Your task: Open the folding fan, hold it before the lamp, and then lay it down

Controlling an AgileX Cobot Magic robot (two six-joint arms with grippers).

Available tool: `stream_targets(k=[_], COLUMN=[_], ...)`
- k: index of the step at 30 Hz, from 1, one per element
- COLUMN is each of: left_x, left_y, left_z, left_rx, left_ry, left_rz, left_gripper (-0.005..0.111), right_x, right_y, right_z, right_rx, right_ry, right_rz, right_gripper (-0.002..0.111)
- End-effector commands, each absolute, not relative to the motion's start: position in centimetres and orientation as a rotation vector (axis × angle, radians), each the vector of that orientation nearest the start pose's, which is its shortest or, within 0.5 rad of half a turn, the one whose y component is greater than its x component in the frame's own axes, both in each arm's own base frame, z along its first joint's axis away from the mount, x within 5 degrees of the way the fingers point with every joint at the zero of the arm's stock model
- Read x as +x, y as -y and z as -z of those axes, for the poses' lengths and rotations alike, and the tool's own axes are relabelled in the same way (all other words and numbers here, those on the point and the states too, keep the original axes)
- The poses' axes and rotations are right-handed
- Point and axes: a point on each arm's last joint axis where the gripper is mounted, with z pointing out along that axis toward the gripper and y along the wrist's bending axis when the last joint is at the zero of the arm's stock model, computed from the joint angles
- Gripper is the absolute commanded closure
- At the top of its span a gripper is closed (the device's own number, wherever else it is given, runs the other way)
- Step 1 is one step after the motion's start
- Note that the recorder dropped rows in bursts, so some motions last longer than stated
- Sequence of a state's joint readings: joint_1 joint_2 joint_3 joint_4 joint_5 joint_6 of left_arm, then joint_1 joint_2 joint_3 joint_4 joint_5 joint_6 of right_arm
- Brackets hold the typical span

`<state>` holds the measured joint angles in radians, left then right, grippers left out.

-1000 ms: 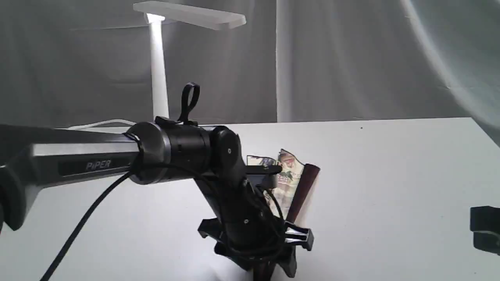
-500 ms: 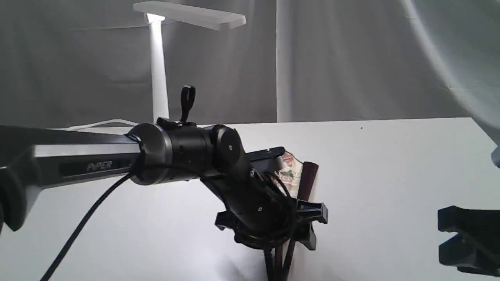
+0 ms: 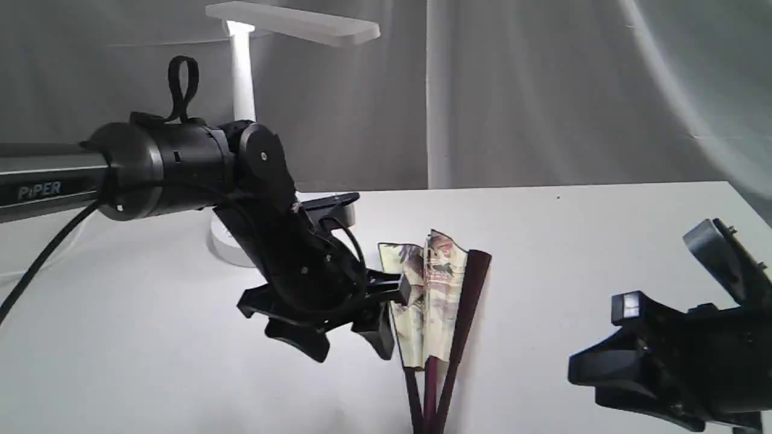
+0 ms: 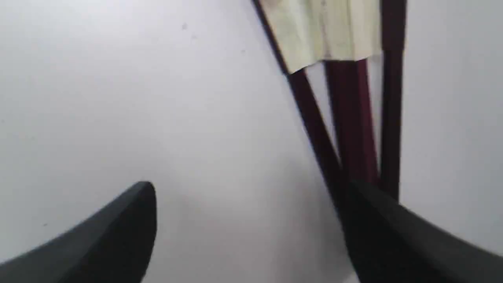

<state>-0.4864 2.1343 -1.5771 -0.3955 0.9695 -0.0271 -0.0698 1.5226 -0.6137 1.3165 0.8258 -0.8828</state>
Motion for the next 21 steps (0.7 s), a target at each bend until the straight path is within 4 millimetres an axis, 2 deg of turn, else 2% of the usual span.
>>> stream_targets(k=[1, 6, 11, 15, 21], left_x=[36.8, 36.8, 36.6, 36.2, 36.2], left_y=[21.9, 21.2, 20.3, 19.6, 19.5], left_z=[-16.7, -16.5, -16.3, -16.2, -16.2], left_rx=[0.441, 0.512, 0.598, 0.679, 0.693], left_ry=[-3.033, -3.042, -3.08, -3.125, -3.121], left_rz=[0.49, 0.364, 0.232, 0.117, 0.114], left_gripper=[0.04, 0.04, 0.04, 0.04, 0.04], right_x=[25.7, 26.9, 27.1, 27.2, 28.1], right_y=[-5.3, -5.3, -5.3, -5.5, -5.3], right_z=[-17.3, -14.6, -12.8, -12.7, -13.0], right_rx=[0.258, 0.348, 0.329, 0.302, 0.327], right_ry=[-2.458, -2.438, -2.468, -2.439, -2.373], right_rz=[-1.282, -1.327, -1.328, -1.36, -1.351], right_gripper=[0.06, 0.06, 0.06, 0.06, 0.06])
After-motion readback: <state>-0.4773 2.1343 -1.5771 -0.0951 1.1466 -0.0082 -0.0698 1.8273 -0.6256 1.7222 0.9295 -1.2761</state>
